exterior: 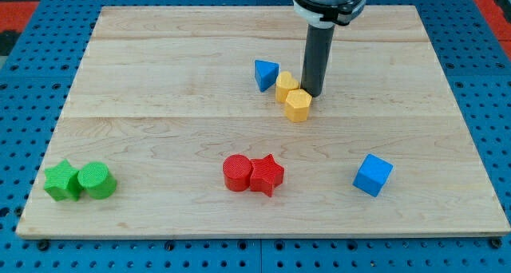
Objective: Move blue cube to the center
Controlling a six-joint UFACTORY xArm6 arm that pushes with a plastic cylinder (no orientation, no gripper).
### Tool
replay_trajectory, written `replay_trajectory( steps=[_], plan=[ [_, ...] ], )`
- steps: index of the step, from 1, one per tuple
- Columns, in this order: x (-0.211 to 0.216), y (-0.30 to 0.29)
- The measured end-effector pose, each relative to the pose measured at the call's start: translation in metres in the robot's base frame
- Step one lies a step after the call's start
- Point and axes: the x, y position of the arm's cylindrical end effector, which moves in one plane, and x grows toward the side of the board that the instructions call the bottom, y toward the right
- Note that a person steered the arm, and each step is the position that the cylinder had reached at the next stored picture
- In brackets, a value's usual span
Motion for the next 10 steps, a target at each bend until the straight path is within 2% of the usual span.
replay_trajectory(
  steps=[1, 2, 3, 4, 5, 6, 8, 9, 10],
  plan=[
    [0.001, 0.017],
    [0.019, 0.101],
    [0.058, 0.172],
    [0.125, 0.188],
    [0.192, 0.181],
    [0.197, 0.143],
    [0.160, 0.058],
    [0.160, 0.056],
    [0.133, 0.040]
  ],
)
